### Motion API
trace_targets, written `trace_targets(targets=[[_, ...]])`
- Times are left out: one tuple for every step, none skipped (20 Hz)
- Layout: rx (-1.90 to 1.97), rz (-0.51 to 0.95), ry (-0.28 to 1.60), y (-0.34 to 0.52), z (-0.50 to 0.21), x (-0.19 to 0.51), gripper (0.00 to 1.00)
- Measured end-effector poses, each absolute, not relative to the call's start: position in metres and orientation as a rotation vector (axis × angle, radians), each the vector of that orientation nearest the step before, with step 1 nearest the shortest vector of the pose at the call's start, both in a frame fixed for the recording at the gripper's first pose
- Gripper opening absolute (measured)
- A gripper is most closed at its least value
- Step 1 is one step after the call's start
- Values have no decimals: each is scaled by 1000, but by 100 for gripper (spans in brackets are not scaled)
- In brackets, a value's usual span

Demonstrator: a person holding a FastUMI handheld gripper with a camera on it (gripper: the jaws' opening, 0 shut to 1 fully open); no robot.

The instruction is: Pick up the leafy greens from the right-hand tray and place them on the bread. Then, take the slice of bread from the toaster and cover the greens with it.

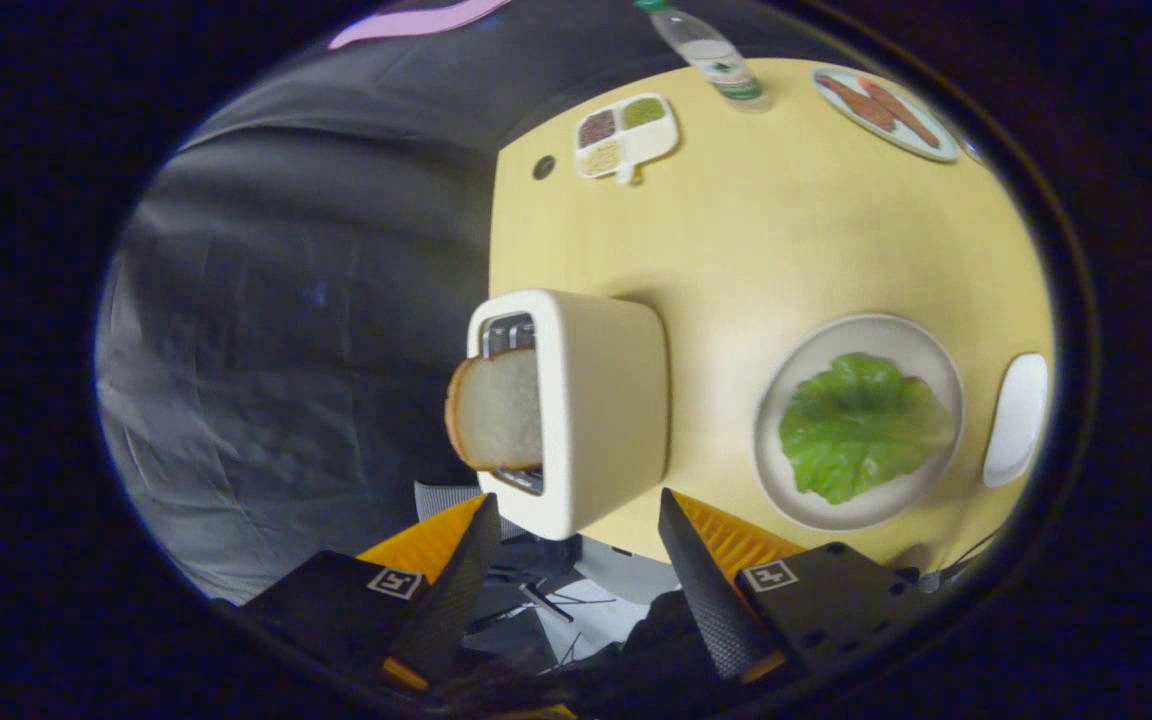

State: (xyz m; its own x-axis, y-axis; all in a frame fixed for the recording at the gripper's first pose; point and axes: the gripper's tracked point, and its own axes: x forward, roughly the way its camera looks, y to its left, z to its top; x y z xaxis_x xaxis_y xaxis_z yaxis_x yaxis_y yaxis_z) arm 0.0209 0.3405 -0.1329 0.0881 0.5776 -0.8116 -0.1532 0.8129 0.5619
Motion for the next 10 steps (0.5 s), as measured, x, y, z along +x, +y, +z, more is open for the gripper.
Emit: trace_targets(targets=[[378, 588, 1389, 361, -128, 19, 98], [381, 610, 1396, 379, -125, 18, 97], [374, 631, 1400, 394, -124, 17, 97], [355, 644, 1396, 406, -124, 19, 97], [335, 650, 1391, 416, -127, 22, 97], [327, 647, 1391, 424, -131, 25, 96], [322, 634, 1396, 429, -135, 26, 96], [315, 617, 1400, 432, -141, 30, 96], [305, 599, 1398, 433, -148, 35, 96], [292, 578, 1391, 432, -156, 43, 95]])
